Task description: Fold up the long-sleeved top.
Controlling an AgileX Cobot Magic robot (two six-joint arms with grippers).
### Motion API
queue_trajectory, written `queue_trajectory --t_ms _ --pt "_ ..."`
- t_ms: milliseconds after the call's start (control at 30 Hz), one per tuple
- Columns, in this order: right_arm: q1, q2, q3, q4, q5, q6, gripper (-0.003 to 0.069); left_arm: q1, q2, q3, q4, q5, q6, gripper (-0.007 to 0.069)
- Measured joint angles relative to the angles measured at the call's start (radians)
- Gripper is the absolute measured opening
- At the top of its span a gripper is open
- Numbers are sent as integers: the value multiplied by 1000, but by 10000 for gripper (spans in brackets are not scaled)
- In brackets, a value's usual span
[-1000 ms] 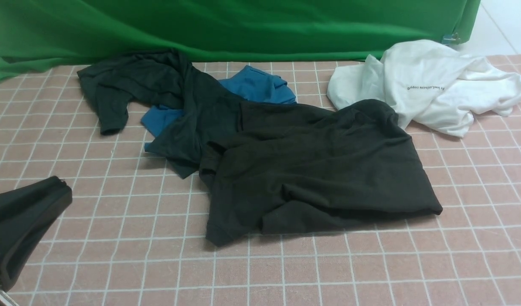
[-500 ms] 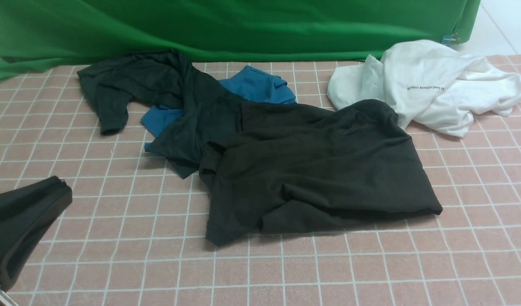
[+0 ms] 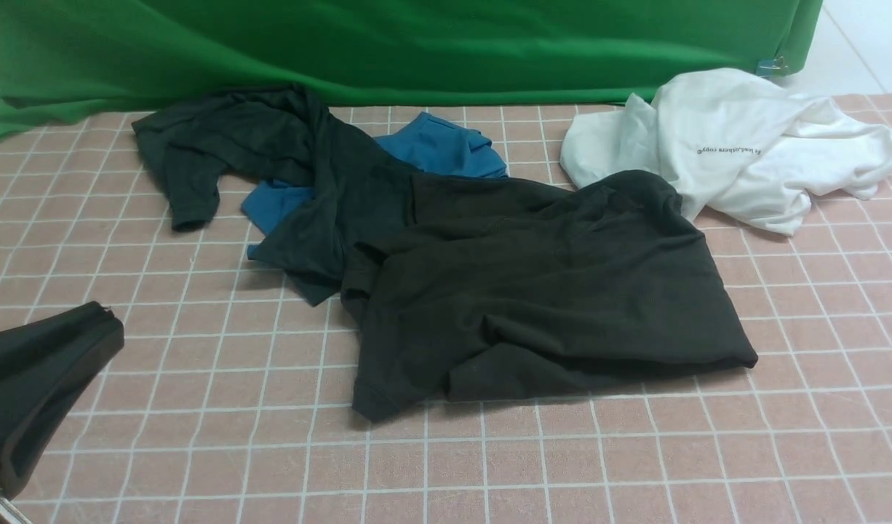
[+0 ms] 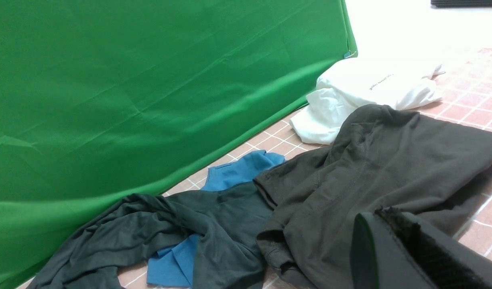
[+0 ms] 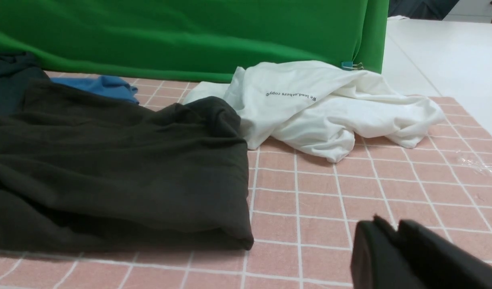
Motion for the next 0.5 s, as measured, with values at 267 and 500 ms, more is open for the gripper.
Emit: queue_trajectory --t_ms 267,500 --pt "0 0 0 0 0 0 124 139 -42 5 -84 -6 0 17" --pt "0 0 0 0 0 0 140 458 -163 208 -186 -143 0 17"
